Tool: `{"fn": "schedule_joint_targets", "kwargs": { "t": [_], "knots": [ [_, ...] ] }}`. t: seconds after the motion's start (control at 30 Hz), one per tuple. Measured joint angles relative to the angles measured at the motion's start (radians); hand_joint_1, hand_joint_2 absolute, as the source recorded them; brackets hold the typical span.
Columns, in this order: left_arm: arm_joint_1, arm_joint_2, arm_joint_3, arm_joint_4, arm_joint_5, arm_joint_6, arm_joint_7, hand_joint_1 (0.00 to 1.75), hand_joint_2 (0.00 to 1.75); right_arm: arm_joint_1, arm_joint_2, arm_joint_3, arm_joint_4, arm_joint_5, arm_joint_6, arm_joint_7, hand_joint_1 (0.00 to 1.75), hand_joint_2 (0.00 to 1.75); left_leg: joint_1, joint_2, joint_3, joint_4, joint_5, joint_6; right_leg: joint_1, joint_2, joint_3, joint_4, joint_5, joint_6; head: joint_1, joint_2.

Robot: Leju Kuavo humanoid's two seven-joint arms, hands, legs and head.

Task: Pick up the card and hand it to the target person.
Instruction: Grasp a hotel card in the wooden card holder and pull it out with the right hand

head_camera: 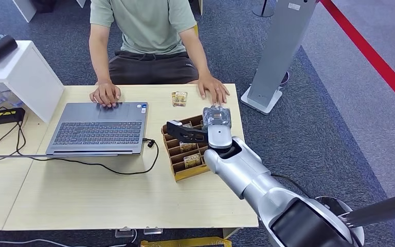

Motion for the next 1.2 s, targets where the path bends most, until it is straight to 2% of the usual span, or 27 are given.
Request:
{"fn": "schedule_joint_targets", "kwargs": {
  "t": [0.27, 0.37, 0.5, 0.8, 1.2],
  "knots": [
    [-0.004, 0.0, 0.0, 0.0, -0.007, -0.004, 0.0, 0.0, 0.0, -0.003, 0.0, 0.002, 0.018, 0.014, -0.008, 0.0, 1.64, 1.75, 0.0, 0.0, 0.0, 0.0, 0.0, 0.0, 0.0, 0.0, 0.0, 0.0, 0.0, 0.0, 0.0, 0.0],
    [-0.004, 0.0, 0.0, 0.0, -0.006, -0.004, 0.0, 0.0, 0.0, -0.004, 0.0, 0.004, 0.02, 0.016, -0.009, 0.0, 1.71, 1.75, 0.0, 0.0, 0.0, 0.0, 0.0, 0.0, 0.0, 0.0, 0.0, 0.0, 0.0, 0.0, 0.0, 0.0],
    [-0.004, 0.0, 0.0, 0.0, -0.003, -0.006, 0.0, 0.0, 0.0, -0.006, 0.0, 0.011, 0.023, 0.006, -0.012, 0.0, 1.66, 1.75, 0.0, 0.0, 0.0, 0.0, 0.0, 0.0, 0.0, 0.0, 0.0, 0.0, 0.0, 0.0, 0.0, 0.0],
    [-0.004, 0.0, 0.0, 0.0, -0.011, -0.028, -0.01, 0.0, 0.0, -0.023, 0.003, 0.045, 0.04, -0.054, -0.036, -0.003, 1.66, 1.75, 0.0, 0.0, 0.001, 0.0, 0.0, 0.0, 0.0, 0.0, 0.0, 0.0, 0.0, 0.0, 0.0, 0.0],
    [-0.004, 0.0, 0.0, 0.0, 0.006, -0.012, -0.018, 0.0, 0.0, -0.037, 0.004, 0.085, 0.055, -0.098, -0.081, -0.012, 1.66, 1.75, 0.0, 0.0, 0.001, 0.0, 0.0, 0.0, 0.0, 0.0, 0.0, 0.0, 0.0, 0.0, 0.0, 0.0]
  ]
}}
